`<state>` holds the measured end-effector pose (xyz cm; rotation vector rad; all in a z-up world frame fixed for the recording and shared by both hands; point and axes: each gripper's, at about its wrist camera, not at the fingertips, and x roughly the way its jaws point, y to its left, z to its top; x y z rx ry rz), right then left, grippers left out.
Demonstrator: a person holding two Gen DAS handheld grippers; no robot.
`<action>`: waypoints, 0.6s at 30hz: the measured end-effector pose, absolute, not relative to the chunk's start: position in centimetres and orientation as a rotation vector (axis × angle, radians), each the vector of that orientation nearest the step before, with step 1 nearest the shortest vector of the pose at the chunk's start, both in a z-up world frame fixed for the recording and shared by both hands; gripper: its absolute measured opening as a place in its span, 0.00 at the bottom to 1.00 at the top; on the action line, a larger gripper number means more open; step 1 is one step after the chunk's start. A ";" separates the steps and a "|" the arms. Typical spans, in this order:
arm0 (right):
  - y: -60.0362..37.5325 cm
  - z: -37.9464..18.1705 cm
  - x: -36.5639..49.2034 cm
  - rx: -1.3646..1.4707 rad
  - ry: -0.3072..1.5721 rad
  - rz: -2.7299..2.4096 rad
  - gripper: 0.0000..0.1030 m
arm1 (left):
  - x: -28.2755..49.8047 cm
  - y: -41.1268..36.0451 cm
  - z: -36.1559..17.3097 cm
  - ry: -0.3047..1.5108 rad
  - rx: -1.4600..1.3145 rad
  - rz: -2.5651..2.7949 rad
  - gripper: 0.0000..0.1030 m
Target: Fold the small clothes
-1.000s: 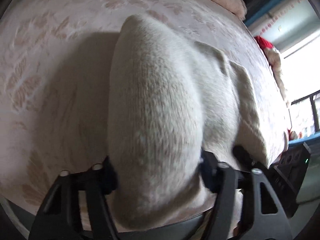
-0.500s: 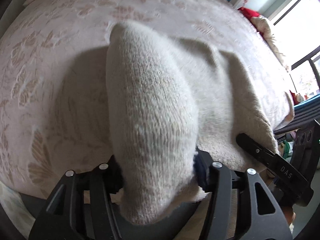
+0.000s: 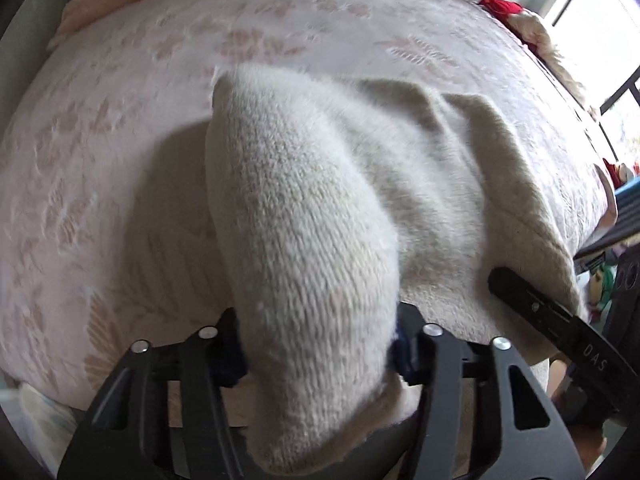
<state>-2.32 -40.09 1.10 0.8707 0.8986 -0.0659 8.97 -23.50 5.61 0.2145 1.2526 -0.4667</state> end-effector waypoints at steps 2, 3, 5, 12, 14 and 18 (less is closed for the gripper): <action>-40.0 3.5 -2.4 0.856 0.853 -0.059 0.36 | 8.3 -24.2 7.9 1.182 0.266 -0.479 0.45; -39.9 5.1 -2.4 0.835 0.827 -0.060 0.36 | 8.1 -24.5 9.2 1.150 0.282 -0.488 0.45; -39.9 7.8 -2.7 0.804 0.783 -0.060 0.36 | 7.6 -24.6 11.6 1.100 0.285 -0.505 0.45; -38.7 16.8 -4.5 0.700 0.627 -0.052 0.35 | 6.4 -23.5 20.2 0.944 0.226 -0.567 0.45; -37.9 19.2 -4.9 0.661 0.579 -0.048 0.35 | 6.0 -22.5 22.4 0.888 0.215 -0.581 0.45; -35.8 23.5 -5.4 0.598 0.493 -0.024 0.35 | 5.2 -20.3 26.6 0.787 0.190 -0.594 0.45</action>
